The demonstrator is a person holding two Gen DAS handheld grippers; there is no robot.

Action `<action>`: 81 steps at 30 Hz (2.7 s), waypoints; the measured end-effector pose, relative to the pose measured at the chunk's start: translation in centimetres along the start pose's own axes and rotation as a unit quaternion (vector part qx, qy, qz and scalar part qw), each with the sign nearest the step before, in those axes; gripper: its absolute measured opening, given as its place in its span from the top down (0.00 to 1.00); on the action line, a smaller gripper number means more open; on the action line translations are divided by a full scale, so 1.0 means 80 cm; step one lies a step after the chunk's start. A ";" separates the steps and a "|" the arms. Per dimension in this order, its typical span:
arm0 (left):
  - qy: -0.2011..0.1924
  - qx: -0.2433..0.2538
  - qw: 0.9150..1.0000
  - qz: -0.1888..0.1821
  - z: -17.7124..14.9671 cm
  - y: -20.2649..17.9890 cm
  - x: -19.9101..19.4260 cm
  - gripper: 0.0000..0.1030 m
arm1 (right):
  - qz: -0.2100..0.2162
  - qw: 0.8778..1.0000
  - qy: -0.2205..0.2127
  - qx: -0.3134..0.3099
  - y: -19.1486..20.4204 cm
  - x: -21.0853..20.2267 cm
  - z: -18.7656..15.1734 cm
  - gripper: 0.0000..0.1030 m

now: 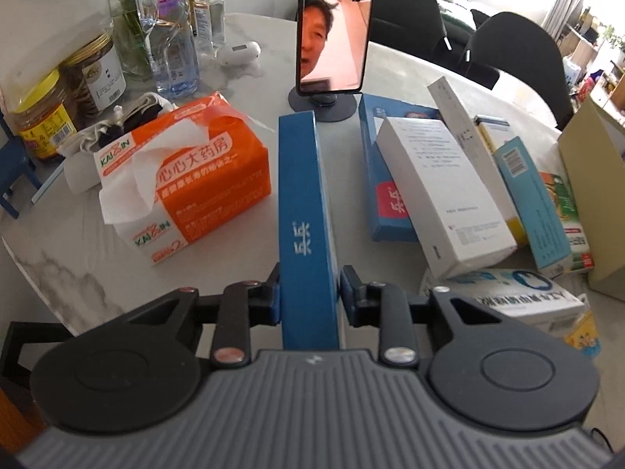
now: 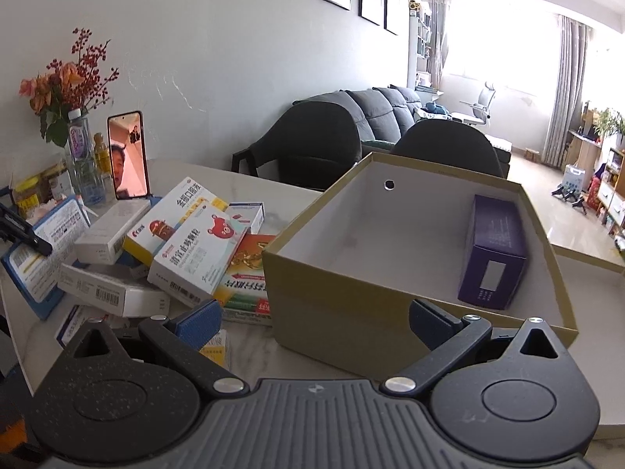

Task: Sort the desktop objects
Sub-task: 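Carry the tall blue box with the left gripper over the cardboard box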

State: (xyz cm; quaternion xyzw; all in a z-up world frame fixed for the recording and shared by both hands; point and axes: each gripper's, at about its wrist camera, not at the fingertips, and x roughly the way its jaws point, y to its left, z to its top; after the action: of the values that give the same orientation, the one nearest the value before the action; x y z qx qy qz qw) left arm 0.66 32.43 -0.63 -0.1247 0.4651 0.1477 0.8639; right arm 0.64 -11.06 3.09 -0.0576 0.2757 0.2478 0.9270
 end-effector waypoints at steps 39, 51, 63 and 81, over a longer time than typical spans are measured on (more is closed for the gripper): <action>-0.045 -0.013 0.999 -0.004 0.017 -0.016 -0.045 0.80 | 0.015 0.999 -0.024 0.031 -0.014 0.001 0.014 0.00; -0.069 0.008 0.996 -0.062 0.044 -0.070 -0.069 0.80 | 0.022 0.997 -0.061 0.038 -0.030 -0.014 0.028 0.00; -0.081 0.079 0.982 -0.154 0.094 -0.198 -0.067 0.80 | 0.016 0.993 -0.102 0.058 -0.064 -0.022 0.048 0.00; -0.040 0.125 0.955 -0.267 0.117 -0.376 0.000 0.80 | -0.010 0.987 -0.125 0.098 -0.115 -0.020 0.061 0.00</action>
State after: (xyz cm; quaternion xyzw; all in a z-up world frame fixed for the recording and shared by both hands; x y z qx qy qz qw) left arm 18.98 7.92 6.74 -0.1292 0.3944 -0.1430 0.8985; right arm 6.38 -18.53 7.78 0.0620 0.1800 0.2160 0.9576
